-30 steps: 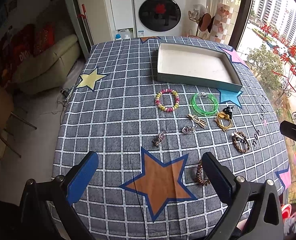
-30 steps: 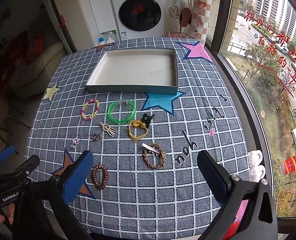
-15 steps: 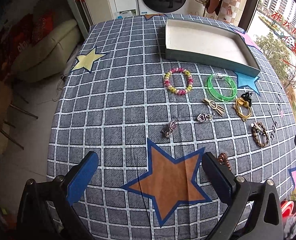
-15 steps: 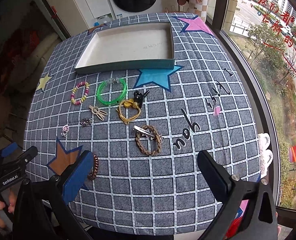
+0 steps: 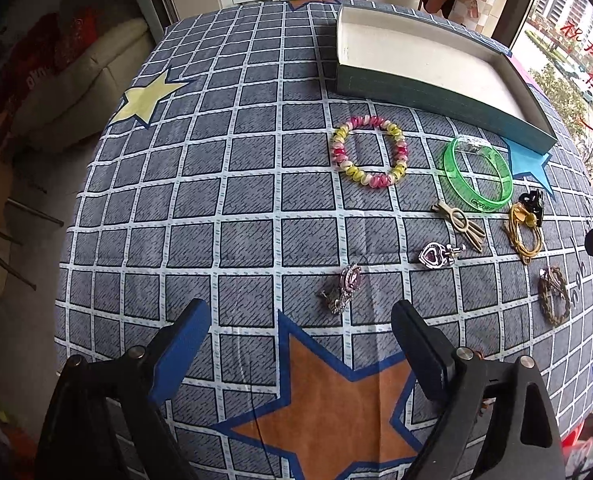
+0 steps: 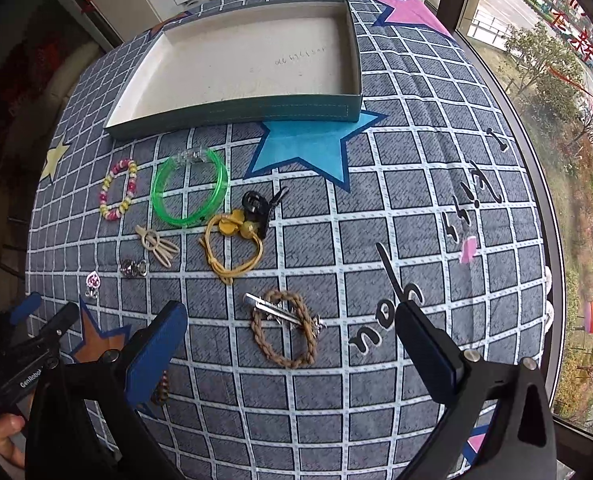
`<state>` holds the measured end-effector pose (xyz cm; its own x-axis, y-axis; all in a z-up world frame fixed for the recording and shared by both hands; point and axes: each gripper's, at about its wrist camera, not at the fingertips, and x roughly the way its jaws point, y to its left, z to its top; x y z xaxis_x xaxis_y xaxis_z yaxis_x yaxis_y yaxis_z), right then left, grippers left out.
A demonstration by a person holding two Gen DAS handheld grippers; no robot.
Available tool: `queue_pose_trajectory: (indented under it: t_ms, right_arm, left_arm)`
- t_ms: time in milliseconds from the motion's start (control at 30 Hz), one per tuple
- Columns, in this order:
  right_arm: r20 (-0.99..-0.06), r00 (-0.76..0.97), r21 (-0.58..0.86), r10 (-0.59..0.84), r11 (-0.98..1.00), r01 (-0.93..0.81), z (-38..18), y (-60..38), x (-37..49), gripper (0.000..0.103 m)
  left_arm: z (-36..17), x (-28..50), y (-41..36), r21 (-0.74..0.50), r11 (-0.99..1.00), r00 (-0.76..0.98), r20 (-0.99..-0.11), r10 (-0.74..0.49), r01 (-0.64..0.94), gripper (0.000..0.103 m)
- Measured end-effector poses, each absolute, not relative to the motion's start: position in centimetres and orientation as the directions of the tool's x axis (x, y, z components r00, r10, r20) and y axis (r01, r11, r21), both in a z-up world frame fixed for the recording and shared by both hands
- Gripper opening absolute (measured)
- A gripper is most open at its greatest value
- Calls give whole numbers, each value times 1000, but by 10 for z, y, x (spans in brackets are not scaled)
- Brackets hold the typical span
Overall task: Organize jewelry
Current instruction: 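Grasp the silver heart charm with the left tool while the right tool grasps the black hair clip, then carry the charm into the white tray and open the left tool while the right tool releases the clip there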
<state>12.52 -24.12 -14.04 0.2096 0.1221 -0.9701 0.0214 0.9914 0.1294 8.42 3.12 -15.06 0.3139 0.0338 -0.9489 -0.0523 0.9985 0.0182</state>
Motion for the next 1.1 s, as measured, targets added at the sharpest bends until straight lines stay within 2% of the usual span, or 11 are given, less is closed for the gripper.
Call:
queue_pose_trajectory:
  t_ms: [33, 167, 233, 400, 500, 633, 667, 733, 767, 833, 1100]
  right_arm:
    - [-969, 212, 133, 125, 991, 21, -143, -241, 131, 103]
    - [-970, 206, 139, 131, 990, 26, -154, -237, 152, 102]
    - [-970, 202, 145, 136, 989, 31, -161, -234, 160, 95]
    - [-970, 187, 169, 157, 984, 51, -178, -231, 177, 73]
    - [-970, 181, 178, 164, 982, 67, -187, -228, 185, 69]
    - [-973, 180, 156, 143, 986, 61, -193, -218, 192, 56]
    - [-974, 183, 147, 135, 988, 56, -193, -215, 194, 52]
    - [-974, 187, 140, 128, 989, 52, -194, -212, 197, 30]
    - [-974, 186, 141, 129, 988, 55, -195, -211, 199, 26]
    - [-972, 189, 153, 139, 986, 62, -196, -213, 201, 23]
    - [-955, 194, 246, 223, 964, 101, -195, -245, 200, 23]
  left_arm:
    - [-153, 87, 31, 15, 999, 317, -948, 31, -53, 94]
    - [-165, 95, 29, -5, 999, 306, -952, 11, -50, 87]
    - [-170, 98, 27, -2, 999, 300, -954, 11, -40, 81]
    - [-182, 103, 26, -7, 999, 288, -958, 5, -41, 81]
    - [-183, 104, 27, -11, 999, 301, -954, 3, -46, 80]
    - [-181, 104, 21, -12, 1000, 310, -951, -3, -26, 64]
    - [-179, 103, 19, -11, 1000, 313, -950, -6, -14, 54]
    - [-177, 101, 11, -1, 1000, 321, -947, -8, 21, 34]
    - [-177, 101, 7, 2, 999, 322, -947, -11, 41, 25]
    - [-177, 102, 2, 2, 998, 322, -947, -20, 67, 20]
    - [-166, 108, 16, -132, 991, 303, -944, -127, 5, 20]
